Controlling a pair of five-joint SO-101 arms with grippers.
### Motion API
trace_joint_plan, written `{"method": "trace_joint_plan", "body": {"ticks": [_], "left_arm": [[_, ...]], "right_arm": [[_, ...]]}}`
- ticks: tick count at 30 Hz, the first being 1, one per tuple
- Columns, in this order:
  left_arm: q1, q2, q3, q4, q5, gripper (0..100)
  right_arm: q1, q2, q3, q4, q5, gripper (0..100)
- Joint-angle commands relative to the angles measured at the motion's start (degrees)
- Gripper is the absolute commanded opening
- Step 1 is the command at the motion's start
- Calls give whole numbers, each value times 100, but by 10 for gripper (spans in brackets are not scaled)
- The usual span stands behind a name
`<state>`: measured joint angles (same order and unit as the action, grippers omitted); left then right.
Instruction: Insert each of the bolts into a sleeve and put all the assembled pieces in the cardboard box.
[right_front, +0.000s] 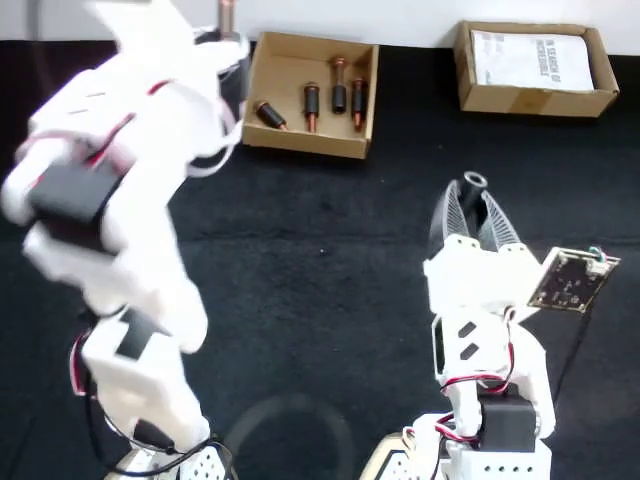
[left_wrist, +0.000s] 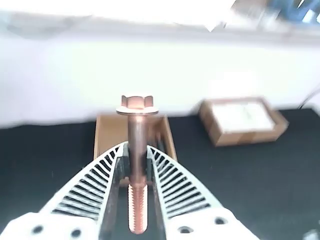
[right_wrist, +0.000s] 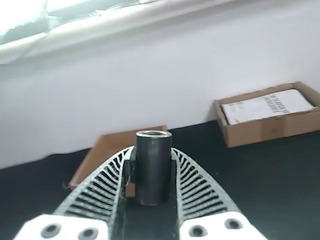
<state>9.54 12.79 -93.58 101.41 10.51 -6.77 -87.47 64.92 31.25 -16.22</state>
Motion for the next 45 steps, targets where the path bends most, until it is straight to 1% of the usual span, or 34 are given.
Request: {"method": "trace_joint_plan", "body": {"ticks": [1, 6, 9, 11, 14, 22, 24, 26, 30, 33, 36, 39, 41, 45], "left_arm": [[75, -752, -154, 9, -70, 9], [66, -1587, -127, 26, -273, 9], [66, -2123, 4, 26, -273, 9], [66, -2545, 391, 26, -316, 9], [66, -3398, 1446, 26, -413, 9], [66, -5807, 5024, -18, -440, 9], [66, -6193, 5798, -237, -440, 9], [66, -6519, 6615, -738, -422, 9], [66, -7064, 8409, -2127, -413, 9], [110, -7459, 9903, -3525, -404, 9], [127, -7820, 11275, -5152, -404, 9], [585, -8031, 12330, -6549, -422, 9], [927, -8092, 12752, -7112, -422, 9], [1675, -7881, 13033, -7613, -422, 9]], "right_arm": [[-286, -409, 4, -215, -158, 8], [-963, -1288, 541, -224, -132, 8], [-1262, -1754, 822, -224, 299, 7], [-1288, -1780, 848, -215, 536, 7], [-1305, -1745, 848, -207, 800, 7], [-1314, -1745, 892, -207, 1187, 7], [-1323, -1736, 901, -207, 1231, 7], [-1393, -1736, 901, -207, 1222, 7], [-1578, -1736, 919, -207, 1222, 7], [-1657, -1736, 954, -207, 1213, 7], [-1657, -1745, 1103, -207, 1213, 7], [-1666, -1745, 1191, -207, 1222, 7], [-1798, -1736, 1200, -207, 1222, 7], [-2167, -1727, 1200, -207, 1222, 7]]}}
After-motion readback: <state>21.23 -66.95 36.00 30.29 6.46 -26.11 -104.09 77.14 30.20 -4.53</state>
